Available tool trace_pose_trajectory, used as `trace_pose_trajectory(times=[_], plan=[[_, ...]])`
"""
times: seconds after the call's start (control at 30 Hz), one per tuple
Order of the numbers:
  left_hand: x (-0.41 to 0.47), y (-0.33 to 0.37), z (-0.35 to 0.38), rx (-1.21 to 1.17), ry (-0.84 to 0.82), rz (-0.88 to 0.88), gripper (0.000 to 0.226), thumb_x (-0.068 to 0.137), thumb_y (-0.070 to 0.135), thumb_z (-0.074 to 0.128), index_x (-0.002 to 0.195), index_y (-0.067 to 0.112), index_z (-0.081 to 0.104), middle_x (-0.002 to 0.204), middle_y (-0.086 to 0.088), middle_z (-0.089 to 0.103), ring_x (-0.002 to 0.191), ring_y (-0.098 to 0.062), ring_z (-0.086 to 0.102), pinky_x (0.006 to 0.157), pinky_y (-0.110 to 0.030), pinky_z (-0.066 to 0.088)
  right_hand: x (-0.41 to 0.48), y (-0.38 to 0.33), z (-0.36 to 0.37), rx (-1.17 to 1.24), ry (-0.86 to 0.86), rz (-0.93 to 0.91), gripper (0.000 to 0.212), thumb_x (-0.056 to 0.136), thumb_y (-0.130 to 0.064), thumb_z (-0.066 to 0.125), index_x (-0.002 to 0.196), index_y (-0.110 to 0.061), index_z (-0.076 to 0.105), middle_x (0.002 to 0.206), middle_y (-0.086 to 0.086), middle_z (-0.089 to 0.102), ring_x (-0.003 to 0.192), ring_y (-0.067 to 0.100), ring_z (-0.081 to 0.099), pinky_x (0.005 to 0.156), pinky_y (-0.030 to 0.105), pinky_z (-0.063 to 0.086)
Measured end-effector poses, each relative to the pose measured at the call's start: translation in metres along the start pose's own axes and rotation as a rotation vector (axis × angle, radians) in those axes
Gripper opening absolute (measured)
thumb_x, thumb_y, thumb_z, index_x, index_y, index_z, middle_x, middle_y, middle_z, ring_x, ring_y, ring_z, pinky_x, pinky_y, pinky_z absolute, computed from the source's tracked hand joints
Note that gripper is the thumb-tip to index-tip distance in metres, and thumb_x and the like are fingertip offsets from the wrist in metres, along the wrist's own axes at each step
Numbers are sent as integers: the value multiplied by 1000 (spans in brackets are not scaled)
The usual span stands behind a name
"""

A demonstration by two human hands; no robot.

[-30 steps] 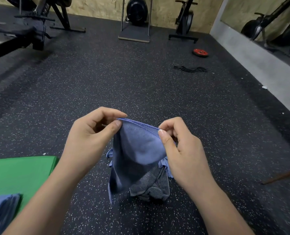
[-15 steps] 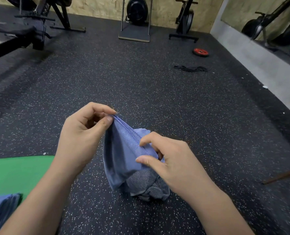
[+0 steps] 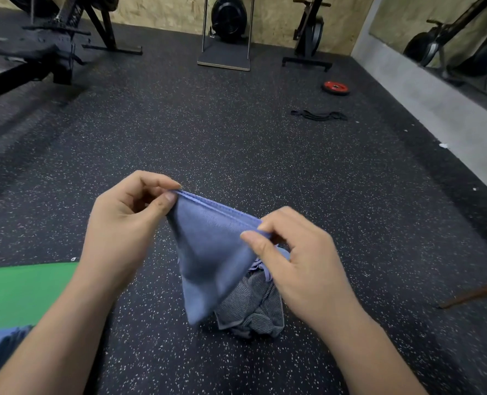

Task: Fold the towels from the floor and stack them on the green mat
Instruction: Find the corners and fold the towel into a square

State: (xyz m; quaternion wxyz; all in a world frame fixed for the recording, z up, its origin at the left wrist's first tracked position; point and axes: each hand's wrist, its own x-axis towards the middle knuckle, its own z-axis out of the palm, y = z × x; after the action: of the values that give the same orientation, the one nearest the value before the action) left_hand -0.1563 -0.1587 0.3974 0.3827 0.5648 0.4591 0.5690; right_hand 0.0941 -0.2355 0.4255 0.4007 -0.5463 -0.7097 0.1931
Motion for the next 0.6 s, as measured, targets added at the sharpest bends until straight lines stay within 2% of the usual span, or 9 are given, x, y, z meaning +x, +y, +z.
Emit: trace_pose_trajectory(times=[0.1,0.17,0.23,0.3,0.37,0.43,0.6], plan=[[0,1,1,-34,-8,-20,16,99,5,75,103,20,79,86,6,68,85,-14,58,85,-40,46,1,-5,-2,121,106,41,14,101,-26,74,89,-23,68,84,-6,67,77,13,63,72,36,51],[0,2,3,-71,-8,-37,16,98,2,74,101,18,78,82,10,69,82,-10,59,83,-32,48,0,-6,-2,176,119,74,8,101,-23,74,102,-29,68,84,-6,69,72,13,61,70,34,52],[0,4,4,-113,-8,-55,17,97,0,73,100,17,77,80,12,70,80,-7,60,81,-23,50,0,-4,-3,211,149,109,23,101,-22,74,116,-37,66,86,-9,73,74,12,65,72,27,53],[0,5,5,-134,-19,-64,17,96,0,74,100,16,77,79,12,71,80,-6,62,80,-19,52,0,-3,-5,208,199,135,19,101,-21,75,113,-35,71,87,-11,75,78,10,69,75,25,54],[-1,6,6,-147,-30,-70,16,94,2,75,99,17,78,79,11,72,81,-6,63,81,-18,52,1,-1,-7,169,206,148,10,102,-22,73,103,-32,74,87,-10,74,77,13,68,73,34,55],[-2,7,8,-177,-37,-79,12,91,8,77,98,17,78,82,8,74,82,-8,65,82,-19,53,2,1,-9,148,195,155,12,104,-22,70,97,-30,74,87,-7,73,80,17,67,76,40,53],[-3,9,11,-258,-64,-114,12,84,18,80,96,19,82,87,0,76,83,-11,65,84,-22,54,3,3,-13,96,226,161,13,107,-24,63,100,-32,71,85,-3,71,79,24,65,75,43,50]])
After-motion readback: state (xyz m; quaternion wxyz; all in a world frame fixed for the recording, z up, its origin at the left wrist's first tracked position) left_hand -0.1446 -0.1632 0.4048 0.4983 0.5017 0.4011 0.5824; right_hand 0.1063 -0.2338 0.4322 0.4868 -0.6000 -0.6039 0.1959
